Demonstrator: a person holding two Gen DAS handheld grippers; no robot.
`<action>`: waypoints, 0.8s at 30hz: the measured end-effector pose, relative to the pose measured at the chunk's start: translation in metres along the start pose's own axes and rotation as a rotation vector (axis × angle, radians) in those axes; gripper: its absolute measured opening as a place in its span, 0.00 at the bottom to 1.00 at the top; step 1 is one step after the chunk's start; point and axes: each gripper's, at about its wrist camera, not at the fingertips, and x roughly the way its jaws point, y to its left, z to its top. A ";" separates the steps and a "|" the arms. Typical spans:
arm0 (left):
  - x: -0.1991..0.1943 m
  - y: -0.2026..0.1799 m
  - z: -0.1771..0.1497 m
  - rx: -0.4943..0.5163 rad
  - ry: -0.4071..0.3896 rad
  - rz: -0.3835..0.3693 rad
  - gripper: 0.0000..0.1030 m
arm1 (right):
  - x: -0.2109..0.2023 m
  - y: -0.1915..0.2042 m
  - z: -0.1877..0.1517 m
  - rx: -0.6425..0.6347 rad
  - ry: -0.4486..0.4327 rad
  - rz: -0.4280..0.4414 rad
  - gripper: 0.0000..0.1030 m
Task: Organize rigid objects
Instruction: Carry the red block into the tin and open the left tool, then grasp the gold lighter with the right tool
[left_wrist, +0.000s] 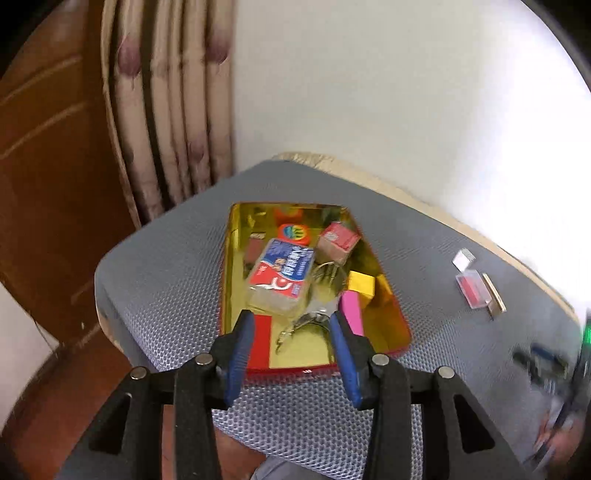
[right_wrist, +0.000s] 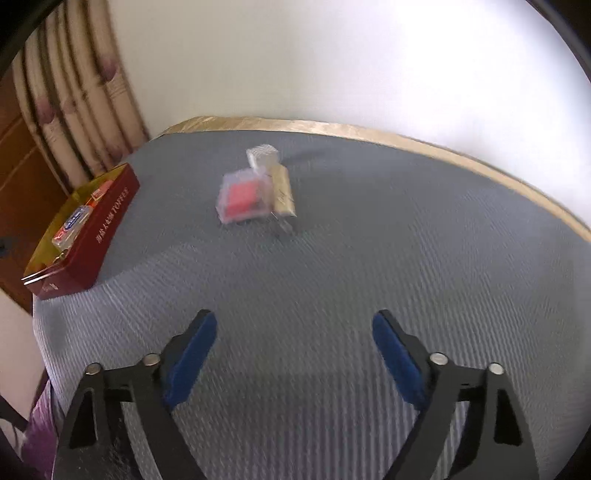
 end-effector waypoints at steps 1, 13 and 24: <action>0.000 -0.004 -0.003 0.019 -0.003 0.000 0.42 | 0.006 0.003 0.010 -0.034 -0.001 -0.020 0.60; 0.046 -0.003 -0.015 0.023 0.162 -0.021 0.42 | 0.067 -0.003 0.070 -0.151 0.115 -0.082 0.33; 0.036 -0.004 -0.013 0.040 0.101 0.032 0.42 | 0.097 0.009 0.091 -0.234 0.226 -0.059 0.17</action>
